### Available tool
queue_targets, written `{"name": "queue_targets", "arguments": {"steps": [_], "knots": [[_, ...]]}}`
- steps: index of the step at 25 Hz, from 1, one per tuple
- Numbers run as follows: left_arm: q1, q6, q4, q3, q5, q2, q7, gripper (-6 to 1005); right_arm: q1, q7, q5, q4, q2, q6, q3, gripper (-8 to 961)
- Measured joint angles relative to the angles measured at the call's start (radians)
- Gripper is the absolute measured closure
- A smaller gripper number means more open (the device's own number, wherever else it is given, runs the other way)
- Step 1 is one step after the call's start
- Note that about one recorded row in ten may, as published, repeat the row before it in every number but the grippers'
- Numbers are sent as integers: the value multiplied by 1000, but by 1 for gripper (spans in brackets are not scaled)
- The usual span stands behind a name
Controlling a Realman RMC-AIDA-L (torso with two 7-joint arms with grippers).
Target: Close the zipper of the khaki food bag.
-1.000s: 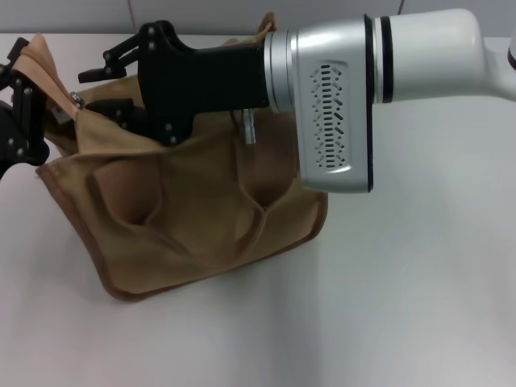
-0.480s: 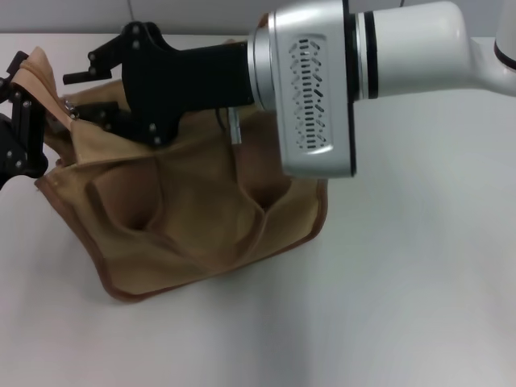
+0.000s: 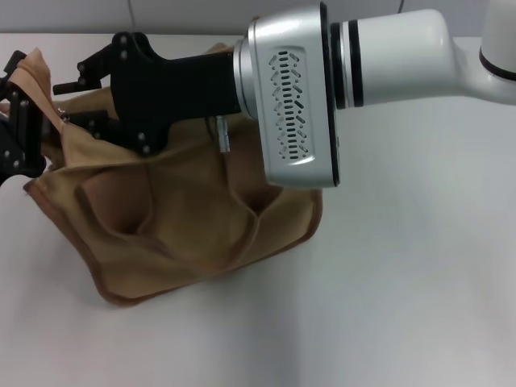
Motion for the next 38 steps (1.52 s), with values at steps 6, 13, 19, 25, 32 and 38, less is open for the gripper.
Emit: {"name": "queue_targets", "arguments": {"steps": [6,13,19,25,32,38], "knots": [[5,2,0,0,-4,0,0,979,-4,-20,58,4,0,12,-1,745],[10,2,-2,-3,-3,0,0,978,-13,-65,91,7,0,40,-44,770],[15,5,-5,-5,-3,0,0,978,-16,-68,89,4,0,48,-60,791],[16,11,-10,-5,-3,0,0,979,-16,-68,89,4,0,47,-67,812],[18,13,-12,-5,-4,0,1,979,-15,-68,86,9,0,53,-67,837],[40,7,-31,-22,-10,0,9,978,-51,-97,110,1,0,85,-54,949]]}}
